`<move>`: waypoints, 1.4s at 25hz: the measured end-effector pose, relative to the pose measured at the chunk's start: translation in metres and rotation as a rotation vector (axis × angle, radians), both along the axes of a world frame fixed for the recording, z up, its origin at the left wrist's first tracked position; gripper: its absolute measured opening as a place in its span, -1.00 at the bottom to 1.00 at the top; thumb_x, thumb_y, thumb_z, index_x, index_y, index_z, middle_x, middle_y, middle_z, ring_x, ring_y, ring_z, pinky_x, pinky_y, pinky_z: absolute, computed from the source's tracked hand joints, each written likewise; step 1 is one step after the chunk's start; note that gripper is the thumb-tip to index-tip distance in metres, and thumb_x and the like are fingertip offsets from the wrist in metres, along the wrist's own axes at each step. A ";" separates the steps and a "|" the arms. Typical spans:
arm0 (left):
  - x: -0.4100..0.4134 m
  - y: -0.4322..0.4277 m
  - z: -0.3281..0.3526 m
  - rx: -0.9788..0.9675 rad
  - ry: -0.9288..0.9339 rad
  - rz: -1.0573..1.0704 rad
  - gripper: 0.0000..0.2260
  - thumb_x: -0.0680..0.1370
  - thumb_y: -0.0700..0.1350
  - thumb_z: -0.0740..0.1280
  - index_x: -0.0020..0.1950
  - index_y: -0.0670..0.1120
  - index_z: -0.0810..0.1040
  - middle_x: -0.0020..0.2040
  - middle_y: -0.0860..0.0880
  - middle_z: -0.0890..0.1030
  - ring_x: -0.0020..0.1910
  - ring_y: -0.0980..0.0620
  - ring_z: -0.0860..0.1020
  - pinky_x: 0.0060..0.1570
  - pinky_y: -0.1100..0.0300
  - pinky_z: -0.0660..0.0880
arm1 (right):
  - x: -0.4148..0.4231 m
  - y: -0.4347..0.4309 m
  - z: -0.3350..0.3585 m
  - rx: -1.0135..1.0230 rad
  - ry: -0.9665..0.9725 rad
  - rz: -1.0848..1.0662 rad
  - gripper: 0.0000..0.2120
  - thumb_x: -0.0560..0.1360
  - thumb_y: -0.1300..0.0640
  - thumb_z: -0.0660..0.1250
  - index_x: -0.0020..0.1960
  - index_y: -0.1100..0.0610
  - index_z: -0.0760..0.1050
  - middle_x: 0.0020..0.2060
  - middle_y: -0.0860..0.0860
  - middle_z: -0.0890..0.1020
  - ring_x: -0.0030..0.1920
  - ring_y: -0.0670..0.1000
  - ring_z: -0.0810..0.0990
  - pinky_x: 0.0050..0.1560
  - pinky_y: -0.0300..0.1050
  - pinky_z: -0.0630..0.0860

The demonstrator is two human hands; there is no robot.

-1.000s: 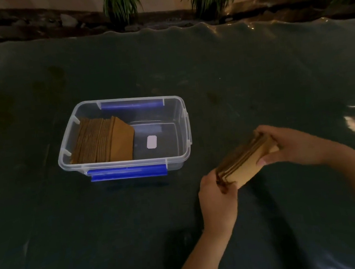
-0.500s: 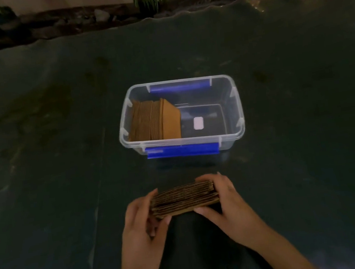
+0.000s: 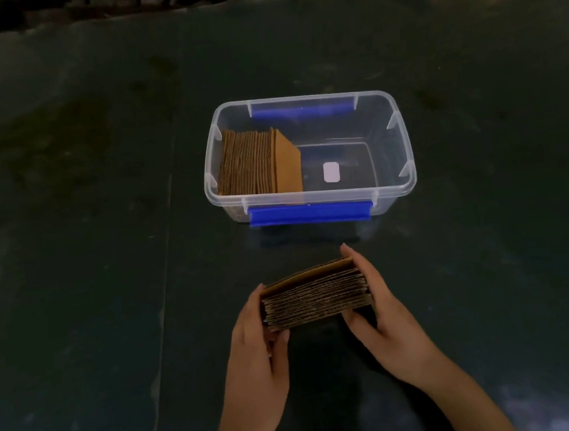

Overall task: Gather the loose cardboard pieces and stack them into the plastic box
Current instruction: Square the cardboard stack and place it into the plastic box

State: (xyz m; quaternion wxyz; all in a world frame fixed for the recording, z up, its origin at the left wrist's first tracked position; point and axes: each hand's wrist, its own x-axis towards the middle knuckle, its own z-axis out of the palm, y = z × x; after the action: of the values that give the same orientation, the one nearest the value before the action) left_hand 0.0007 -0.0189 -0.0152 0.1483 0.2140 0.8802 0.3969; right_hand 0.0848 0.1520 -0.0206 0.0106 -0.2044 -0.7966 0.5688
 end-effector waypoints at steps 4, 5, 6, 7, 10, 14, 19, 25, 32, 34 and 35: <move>0.001 -0.001 0.003 -0.079 0.006 -0.027 -0.34 0.52 -0.07 0.22 0.27 0.39 -0.23 0.23 0.06 0.43 0.06 0.27 0.36 0.09 0.33 0.33 | -0.001 0.006 0.000 0.022 0.049 -0.027 -0.23 0.48 0.26 0.30 0.49 -0.16 -0.05 0.32 -0.47 0.28 0.36 -0.33 0.28 0.28 -0.54 0.18; 0.002 0.000 0.004 -0.092 0.003 -0.012 -0.35 0.52 -0.05 0.20 0.25 0.38 -0.25 0.20 0.05 0.44 0.02 0.26 0.36 0.05 0.34 0.33 | -0.002 0.003 -0.001 0.018 0.051 -0.033 -0.24 0.50 0.27 0.27 0.49 -0.15 -0.06 0.35 -0.39 0.28 0.37 -0.31 0.27 0.29 -0.54 0.17; 0.004 0.001 0.005 -0.096 -0.001 0.005 -0.36 0.53 -0.05 0.19 0.26 0.37 -0.25 0.17 0.05 0.45 0.01 0.25 0.37 0.04 0.33 0.34 | -0.003 -0.001 -0.002 0.018 0.055 -0.043 -0.25 0.51 0.28 0.24 0.49 -0.15 -0.08 0.39 -0.30 0.28 0.38 -0.30 0.26 0.31 -0.53 0.16; 0.007 0.003 0.005 -0.093 -0.004 0.025 -0.38 0.53 -0.04 0.18 0.26 0.35 -0.24 0.15 0.05 0.44 0.01 0.22 0.39 0.04 0.31 0.36 | -0.003 -0.005 -0.003 0.017 0.062 -0.053 -0.27 0.52 0.28 0.21 0.49 -0.15 -0.09 0.41 -0.26 0.27 0.39 -0.30 0.24 0.30 -0.54 0.14; 0.013 0.008 0.006 -0.072 -0.005 0.078 -0.41 0.53 -0.05 0.20 0.31 0.26 -0.18 0.10 0.06 0.40 0.04 0.14 0.43 0.08 0.22 0.40 | -0.004 -0.009 -0.005 0.042 0.076 -0.049 -0.28 0.53 0.30 0.18 0.50 -0.13 -0.11 0.39 -0.37 0.18 0.39 -0.37 0.18 0.27 -0.60 0.09; 0.010 0.006 0.004 -0.051 -0.003 0.070 -0.49 0.53 -0.08 0.19 0.40 0.15 0.05 0.07 0.09 0.39 -0.01 0.23 0.35 0.03 0.32 0.31 | 0.000 0.004 0.003 0.127 0.077 -0.011 -0.34 0.50 0.18 0.30 0.48 -0.11 0.09 0.35 -0.32 0.32 0.34 -0.35 0.30 0.30 -0.53 0.18; 0.002 0.001 0.006 -0.067 0.024 0.033 -0.60 0.51 -0.08 0.22 0.35 0.02 0.29 0.06 0.10 0.44 -0.03 0.27 0.36 -0.13 0.52 0.27 | -0.008 0.029 0.027 0.448 0.107 0.004 -0.53 0.34 0.12 0.47 0.23 -0.04 0.49 0.06 -0.23 0.47 0.09 -0.15 0.50 0.17 -0.26 0.46; -0.012 -0.002 0.023 -0.062 0.032 -0.054 -0.68 0.48 -0.11 0.29 0.23 0.00 0.41 0.15 0.04 0.52 0.06 0.18 0.48 0.11 0.27 0.45 | -0.012 0.028 0.055 0.448 0.029 0.096 -0.70 0.32 0.11 0.49 0.04 0.04 0.61 -0.17 -0.07 0.62 -0.16 -0.14 0.59 -0.03 -0.15 0.56; -0.045 0.080 0.123 0.178 0.341 -0.119 -0.65 0.42 -0.04 0.27 0.16 0.15 0.28 -0.02 0.27 0.31 -0.20 0.28 0.49 -0.35 0.47 0.43 | -0.084 0.127 0.197 0.766 0.236 0.305 -0.67 0.32 -0.05 0.44 0.08 -0.10 0.53 -0.21 -0.12 0.63 -0.13 -0.21 0.59 -0.11 -0.50 0.45; -0.064 0.125 0.132 0.177 0.352 -0.084 -0.65 0.45 -0.11 0.30 0.15 0.11 0.25 0.00 0.17 0.34 -0.17 0.19 0.46 -0.21 0.35 0.45 | -0.129 0.164 0.213 0.782 0.154 0.385 -0.67 0.31 0.16 0.49 0.05 -0.04 0.55 -0.19 -0.10 0.65 -0.12 -0.25 0.60 -0.07 -0.46 0.48; -0.071 0.144 0.130 0.138 0.331 -0.049 -0.65 0.45 -0.11 0.32 0.14 0.08 0.25 -0.01 0.14 0.35 -0.14 0.18 0.42 -0.16 0.30 0.42 | -0.149 0.178 0.208 0.791 0.089 0.435 -0.68 0.32 0.22 0.48 0.05 0.02 0.56 -0.18 -0.06 0.67 -0.13 -0.23 0.61 -0.05 -0.38 0.52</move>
State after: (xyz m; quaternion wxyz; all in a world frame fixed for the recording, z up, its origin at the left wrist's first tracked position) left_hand -0.0704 0.1252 0.1146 -0.0039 0.3072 0.8577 0.4122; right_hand -0.0642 0.3303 0.1875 0.0027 0.0120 -0.9759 0.2178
